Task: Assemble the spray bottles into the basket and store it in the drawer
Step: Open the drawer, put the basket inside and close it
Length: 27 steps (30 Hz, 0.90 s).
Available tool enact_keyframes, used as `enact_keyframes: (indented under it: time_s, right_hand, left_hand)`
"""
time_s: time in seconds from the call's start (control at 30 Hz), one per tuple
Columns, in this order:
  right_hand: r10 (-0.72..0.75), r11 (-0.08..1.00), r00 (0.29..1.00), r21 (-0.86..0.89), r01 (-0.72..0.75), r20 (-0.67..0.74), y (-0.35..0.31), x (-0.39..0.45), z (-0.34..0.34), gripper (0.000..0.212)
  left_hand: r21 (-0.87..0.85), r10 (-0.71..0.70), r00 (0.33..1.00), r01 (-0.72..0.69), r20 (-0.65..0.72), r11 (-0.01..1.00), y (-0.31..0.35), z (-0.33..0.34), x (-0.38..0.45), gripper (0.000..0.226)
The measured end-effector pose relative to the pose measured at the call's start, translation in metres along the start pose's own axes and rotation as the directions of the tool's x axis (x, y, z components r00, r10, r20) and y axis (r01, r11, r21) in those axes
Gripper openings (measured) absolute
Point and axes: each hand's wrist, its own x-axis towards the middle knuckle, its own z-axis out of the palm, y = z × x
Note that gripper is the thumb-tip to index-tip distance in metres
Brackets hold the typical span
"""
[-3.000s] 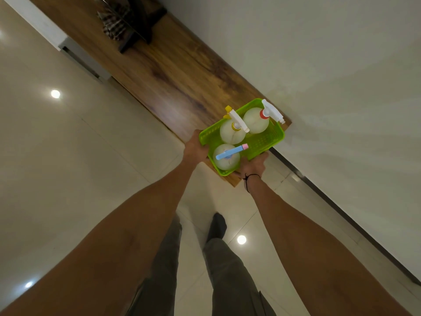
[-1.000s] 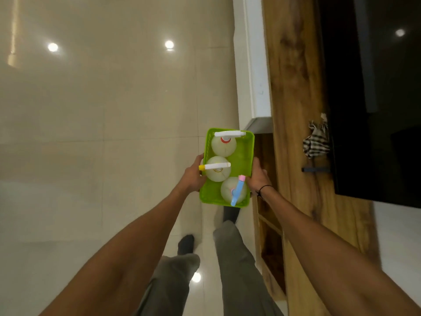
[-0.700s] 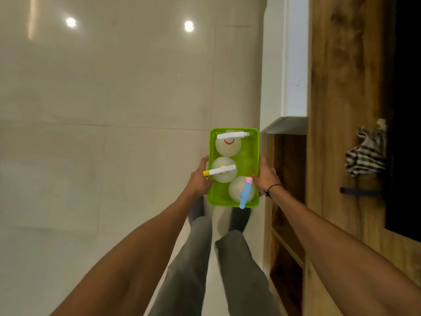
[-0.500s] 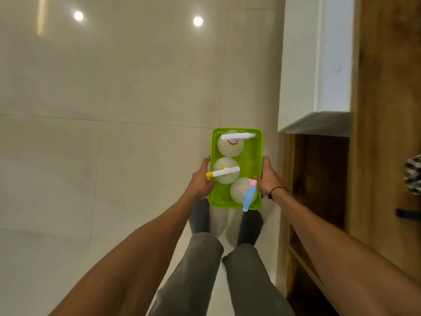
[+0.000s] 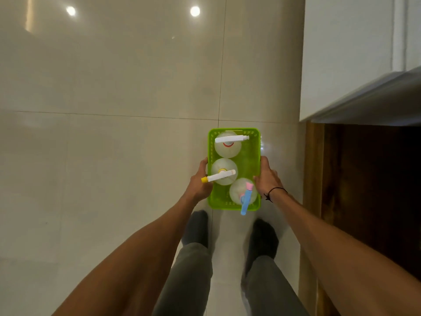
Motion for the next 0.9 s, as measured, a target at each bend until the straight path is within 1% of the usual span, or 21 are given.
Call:
enact_keyframes:
  time_s: [0.1,0.2,0.3,0.4,0.43,0.5,0.53,0.57,0.6,0.67,0.7,0.73,0.77,0.8,0.87,0.9]
  right_hand:
    - [-0.002,1.0,1.0,0.008,0.002,-0.01,0.006,0.013,0.004,0.046]
    - [0.001,0.999,1.0,0.034,-0.001,0.006,0.009,0.017,0.005,0.046]
    - [0.015,0.995,1.0,0.099,-0.017,0.016,0.007,0.016,-0.001,0.055]
    - [0.07,0.988,0.998,0.137,-0.07,0.006,-0.003,0.007,-0.016,0.066]
    - [0.102,0.98,0.995,0.173,-0.098,-0.016,-0.007,0.004,-0.023,0.067]
    - [0.181,0.941,0.98,0.302,-0.15,-0.078,-0.014,-0.003,-0.042,0.062]
    - [0.231,0.902,0.968,0.395,-0.175,-0.098,-0.018,-0.006,-0.053,0.058]
    - [0.286,0.836,0.953,0.511,-0.199,-0.098,-0.022,-0.009,-0.064,0.055]
    - [0.33,0.733,0.941,0.649,-0.204,-0.077,-0.025,-0.012,-0.074,0.053]
    - [0.352,0.441,0.935,0.888,-0.135,-0.032,-0.032,-0.018,-0.096,0.05]
    - [0.347,0.29,0.938,0.953,-0.09,-0.017,-0.036,-0.02,-0.107,0.049]
    - [0.336,0.175,0.942,0.983,-0.053,-0.01,-0.04,-0.021,-0.118,0.048]
    - [0.323,0.114,0.946,0.993,-0.023,-0.016,-0.045,-0.023,-0.127,0.047]
    - [0.314,0.095,0.949,0.995,0.001,-0.031,-0.052,-0.024,-0.134,0.045]
    - [0.303,0.131,0.951,0.991,0.023,-0.063,-0.067,-0.028,-0.146,0.043]
    - [0.3,0.182,0.951,0.983,0.018,-0.073,-0.073,-0.029,-0.15,0.042]
  left_hand:
    - [-0.042,-0.019,0.999,0.021,0.039,0.999,-0.005,-0.001,0.012,0.079]
    - [-0.079,-0.049,0.994,0.057,0.095,0.995,-0.013,-0.009,0.018,0.08]
    - [-0.049,-0.077,0.992,0.083,0.103,0.995,-0.008,-0.014,0.016,0.083]
    - [0.014,-0.072,0.997,0.072,0.01,0.997,0.008,-0.021,0.008,0.083]
    - [0.011,-0.078,0.996,0.079,-0.039,0.997,0.015,-0.025,0.004,0.079]
    - [-0.024,-0.096,0.987,0.093,-0.125,0.995,0.033,-0.035,-0.005,0.067]
    - [-0.039,-0.097,0.982,0.092,-0.16,0.995,0.044,-0.041,-0.009,0.061]
    - [-0.043,-0.093,0.977,0.087,-0.191,0.995,0.055,-0.048,-0.013,0.057]
    - [-0.039,-0.086,0.971,0.079,-0.222,0.996,0.066,-0.054,-0.016,0.054]
    - [-0.032,-0.057,0.963,0.05,-0.262,0.998,0.091,-0.065,-0.021,0.05]
    - [-0.028,-0.032,0.964,0.026,-0.265,0.999,0.104,-0.069,-0.022,0.05]
    - [-0.021,-0.002,0.966,-0.004,-0.259,1.0,0.118,-0.07,-0.023,0.049]
    - [-0.018,0.032,0.968,-0.037,-0.248,0.999,0.132,-0.07,-0.024,0.048]
    - [-0.021,0.068,0.97,-0.075,-0.233,0.997,0.145,-0.068,-0.025,0.047]
    - [-0.034,0.152,0.97,-0.162,-0.192,0.986,0.172,-0.06,-0.026,0.044]
    - [-0.038,0.197,0.966,-0.206,-0.168,0.978,0.185,-0.054,-0.027,0.045]
